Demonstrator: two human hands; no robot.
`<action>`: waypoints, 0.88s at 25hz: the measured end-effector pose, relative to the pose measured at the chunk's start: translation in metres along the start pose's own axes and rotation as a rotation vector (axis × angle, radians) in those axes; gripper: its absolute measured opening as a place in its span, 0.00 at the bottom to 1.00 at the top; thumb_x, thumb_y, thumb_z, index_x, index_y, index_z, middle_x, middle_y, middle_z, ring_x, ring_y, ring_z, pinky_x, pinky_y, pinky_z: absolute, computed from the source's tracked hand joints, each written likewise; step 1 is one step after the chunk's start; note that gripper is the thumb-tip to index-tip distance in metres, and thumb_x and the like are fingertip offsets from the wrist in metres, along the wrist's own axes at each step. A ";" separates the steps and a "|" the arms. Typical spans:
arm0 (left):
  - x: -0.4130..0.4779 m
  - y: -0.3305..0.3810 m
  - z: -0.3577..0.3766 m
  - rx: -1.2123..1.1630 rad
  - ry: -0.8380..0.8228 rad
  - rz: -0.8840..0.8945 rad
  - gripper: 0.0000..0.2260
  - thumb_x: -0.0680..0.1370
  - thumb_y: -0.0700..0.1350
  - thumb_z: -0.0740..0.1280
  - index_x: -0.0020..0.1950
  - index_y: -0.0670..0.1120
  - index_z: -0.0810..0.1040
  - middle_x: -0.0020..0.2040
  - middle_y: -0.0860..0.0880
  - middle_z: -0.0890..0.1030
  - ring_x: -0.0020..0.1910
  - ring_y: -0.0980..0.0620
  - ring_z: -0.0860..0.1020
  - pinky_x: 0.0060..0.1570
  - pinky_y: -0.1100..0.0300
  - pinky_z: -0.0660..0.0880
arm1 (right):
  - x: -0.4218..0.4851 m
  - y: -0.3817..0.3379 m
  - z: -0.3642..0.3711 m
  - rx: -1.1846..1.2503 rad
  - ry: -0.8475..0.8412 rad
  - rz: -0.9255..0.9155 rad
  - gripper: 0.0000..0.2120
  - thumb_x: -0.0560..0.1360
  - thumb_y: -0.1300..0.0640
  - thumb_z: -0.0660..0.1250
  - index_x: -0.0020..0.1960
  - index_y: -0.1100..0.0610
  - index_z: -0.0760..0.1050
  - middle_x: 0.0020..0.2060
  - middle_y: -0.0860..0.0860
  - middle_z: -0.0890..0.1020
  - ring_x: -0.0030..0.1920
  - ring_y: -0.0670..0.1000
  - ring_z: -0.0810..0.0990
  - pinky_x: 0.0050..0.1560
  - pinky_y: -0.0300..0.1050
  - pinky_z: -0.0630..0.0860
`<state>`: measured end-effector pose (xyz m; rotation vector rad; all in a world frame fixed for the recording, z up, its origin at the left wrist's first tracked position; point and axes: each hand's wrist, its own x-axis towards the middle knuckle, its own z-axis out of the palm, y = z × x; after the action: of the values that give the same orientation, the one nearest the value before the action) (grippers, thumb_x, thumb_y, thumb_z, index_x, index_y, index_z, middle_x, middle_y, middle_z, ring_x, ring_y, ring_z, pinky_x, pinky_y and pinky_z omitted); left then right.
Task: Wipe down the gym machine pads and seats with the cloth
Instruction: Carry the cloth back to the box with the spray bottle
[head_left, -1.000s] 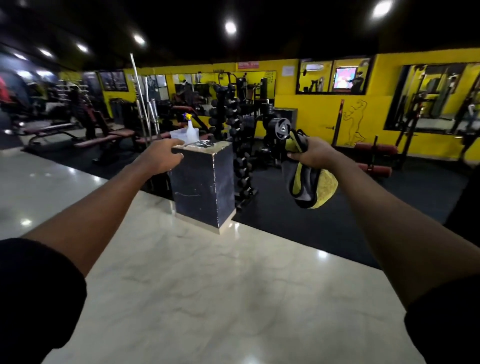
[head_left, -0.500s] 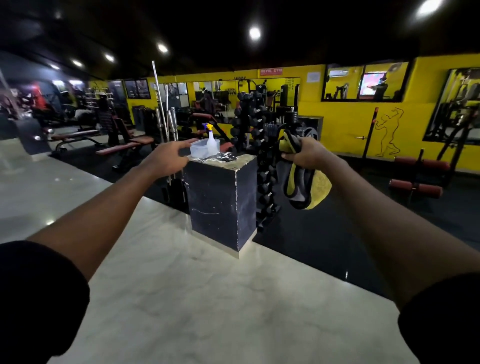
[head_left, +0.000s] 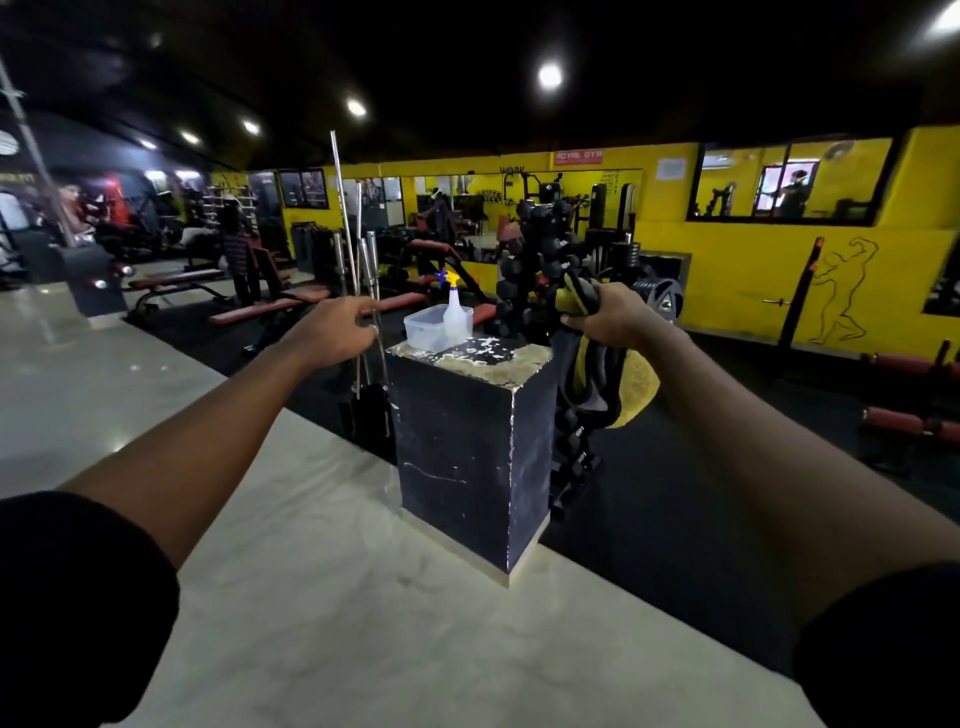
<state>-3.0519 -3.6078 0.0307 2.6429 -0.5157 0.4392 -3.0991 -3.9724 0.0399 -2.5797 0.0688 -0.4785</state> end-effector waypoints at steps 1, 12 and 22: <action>0.022 -0.017 0.004 0.010 0.007 0.001 0.22 0.76 0.42 0.64 0.70 0.51 0.74 0.64 0.42 0.79 0.53 0.44 0.79 0.51 0.52 0.75 | 0.023 -0.005 0.012 0.003 0.007 -0.002 0.23 0.74 0.47 0.73 0.63 0.58 0.75 0.56 0.58 0.80 0.56 0.59 0.79 0.57 0.54 0.78; 0.269 -0.180 0.029 -0.011 0.025 0.048 0.23 0.79 0.44 0.65 0.74 0.47 0.70 0.67 0.40 0.76 0.61 0.41 0.77 0.51 0.54 0.71 | 0.270 -0.055 0.124 0.019 0.090 0.043 0.23 0.75 0.50 0.73 0.65 0.58 0.74 0.57 0.59 0.79 0.57 0.59 0.78 0.55 0.50 0.76; 0.470 -0.298 0.081 -0.058 0.029 0.118 0.20 0.79 0.44 0.66 0.72 0.48 0.72 0.63 0.40 0.79 0.45 0.48 0.78 0.43 0.58 0.71 | 0.481 -0.062 0.222 0.000 0.135 0.026 0.21 0.75 0.52 0.74 0.65 0.59 0.76 0.56 0.59 0.81 0.57 0.60 0.79 0.51 0.45 0.71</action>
<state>-2.4948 -3.5260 0.0377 2.5554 -0.6679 0.4898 -2.5746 -3.8795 0.0464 -2.5402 0.1486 -0.6431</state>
